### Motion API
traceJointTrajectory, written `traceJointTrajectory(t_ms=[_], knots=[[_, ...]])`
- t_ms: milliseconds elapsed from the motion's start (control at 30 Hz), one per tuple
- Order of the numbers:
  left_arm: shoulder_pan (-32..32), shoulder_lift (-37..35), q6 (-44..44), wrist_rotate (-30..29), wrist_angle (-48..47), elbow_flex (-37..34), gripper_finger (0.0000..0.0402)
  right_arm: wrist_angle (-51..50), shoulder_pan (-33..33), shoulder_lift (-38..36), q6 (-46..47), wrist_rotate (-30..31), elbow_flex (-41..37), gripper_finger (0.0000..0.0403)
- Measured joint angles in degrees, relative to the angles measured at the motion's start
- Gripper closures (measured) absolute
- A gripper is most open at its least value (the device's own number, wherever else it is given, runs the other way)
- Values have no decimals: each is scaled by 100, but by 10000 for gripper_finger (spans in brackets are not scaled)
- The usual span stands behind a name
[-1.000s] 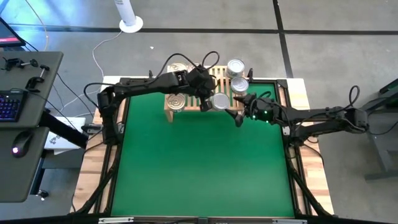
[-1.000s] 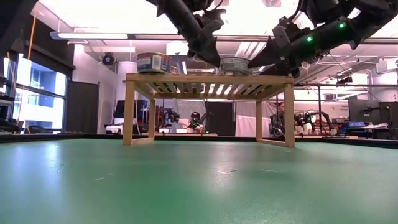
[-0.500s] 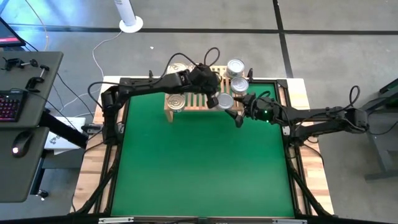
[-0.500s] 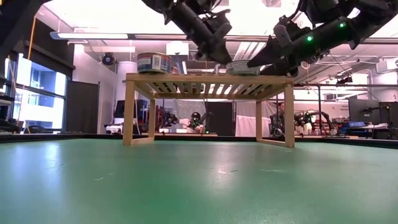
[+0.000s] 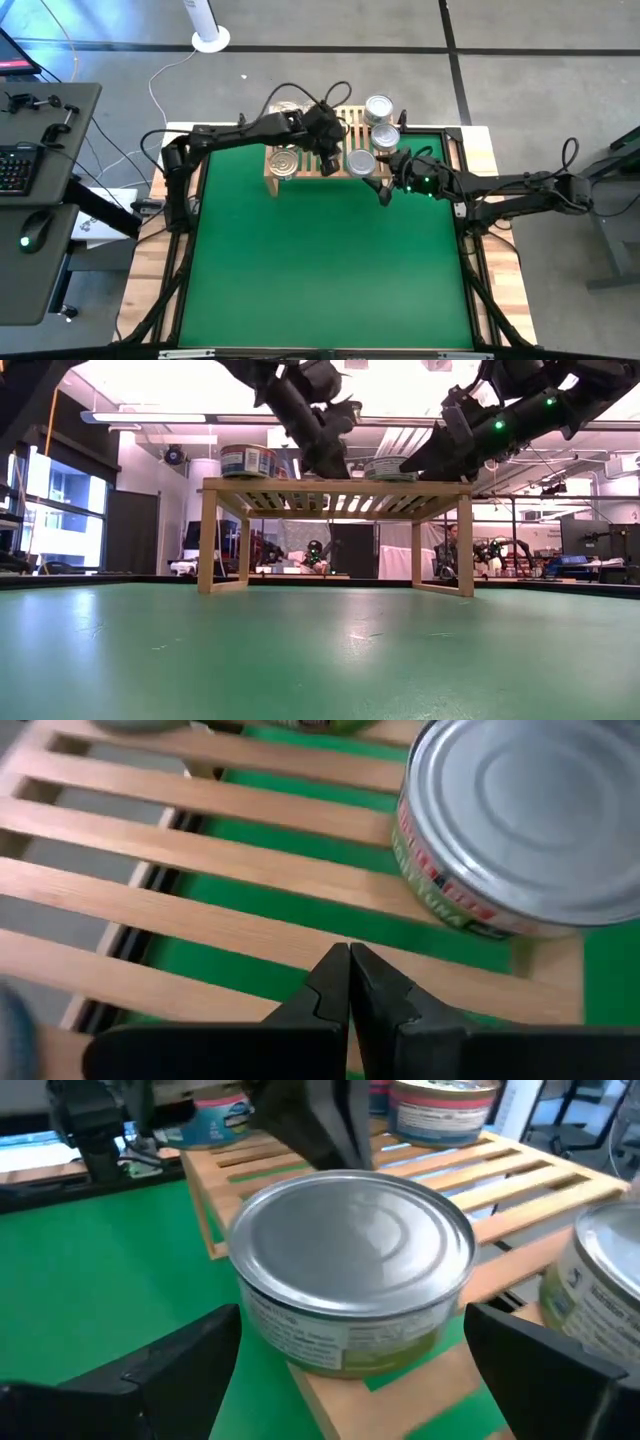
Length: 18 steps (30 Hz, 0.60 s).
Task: Stack canned seafood by type on shelf
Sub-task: Stack the green tuna can on top of the green tuna can on the shelf
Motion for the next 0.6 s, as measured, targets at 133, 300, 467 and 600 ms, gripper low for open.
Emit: traceJointTrajectory(t_ms=[133, 300, 467, 600], knots=[[-13, 48, -1, 25, 635, -295, 401, 19, -93, 21, -56, -220, 0, 25], [-10, 119, -54, 182, 1104, -390, 402, 87, -310, 159, 139, -520, 0, 22], [-15, 117, -50, 276, 1325, -392, 402, 281, -345, 306, 91, -571, 2, 11], [-17, 192, -7, 304, 1383, -383, 402, 375, -347, 319, -4, -579, 0, 4]])
